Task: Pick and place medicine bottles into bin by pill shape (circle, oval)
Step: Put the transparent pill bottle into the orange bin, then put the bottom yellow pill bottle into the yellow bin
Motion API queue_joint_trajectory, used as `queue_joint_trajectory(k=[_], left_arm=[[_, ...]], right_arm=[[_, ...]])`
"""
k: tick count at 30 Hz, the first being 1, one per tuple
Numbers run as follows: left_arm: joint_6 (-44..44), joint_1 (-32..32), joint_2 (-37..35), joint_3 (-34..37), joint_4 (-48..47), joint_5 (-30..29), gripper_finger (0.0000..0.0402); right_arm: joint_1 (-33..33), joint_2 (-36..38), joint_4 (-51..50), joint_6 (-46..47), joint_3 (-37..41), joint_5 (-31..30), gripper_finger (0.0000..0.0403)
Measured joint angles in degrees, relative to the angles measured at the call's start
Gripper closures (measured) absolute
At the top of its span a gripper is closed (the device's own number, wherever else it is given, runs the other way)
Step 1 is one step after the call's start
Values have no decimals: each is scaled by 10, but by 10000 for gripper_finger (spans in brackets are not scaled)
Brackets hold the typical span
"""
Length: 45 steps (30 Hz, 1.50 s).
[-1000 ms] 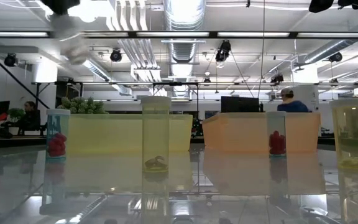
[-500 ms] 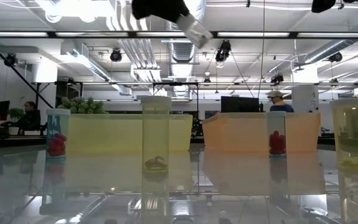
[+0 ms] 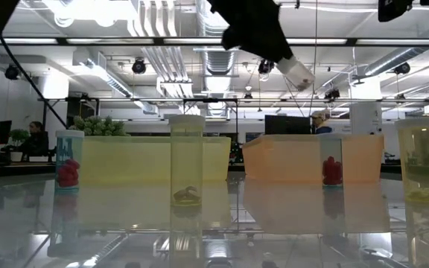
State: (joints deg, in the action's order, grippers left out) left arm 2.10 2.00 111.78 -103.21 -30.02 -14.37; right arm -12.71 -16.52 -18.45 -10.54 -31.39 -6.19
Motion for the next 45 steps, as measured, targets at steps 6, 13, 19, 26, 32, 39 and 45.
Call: queue_joint_trajectory(k=[6, 13, 19, 26, 32, 39, 45], left_arm=[[-30, -25, 66, -68, 2, 8, 294], [-12, -47, 107, -80, -4, 12, 294], [5, -56, 109, -68, -20, 30, 309], [5, -56, 109, -67, -21, 37, 347], [-4, -52, 99, -67, -22, 37, 370], [-25, -35, 77, -66, -21, 37, 382], [-40, -11, 63, -63, -24, 35, 382]], right_arm=[[0, 0, 8, 6, 0, -13, 360], [0, 0, 7, 17, 0, -30, 360], [0, 0, 7, 20, 0, -30, 360], [0, 0, 7, 20, 0, -30, 360], [0, 0, 7, 19, 1, -30, 360], [0, -1, 6, 20, 1, -30, 360], [0, -2, 6, 20, 1, -30, 360]])
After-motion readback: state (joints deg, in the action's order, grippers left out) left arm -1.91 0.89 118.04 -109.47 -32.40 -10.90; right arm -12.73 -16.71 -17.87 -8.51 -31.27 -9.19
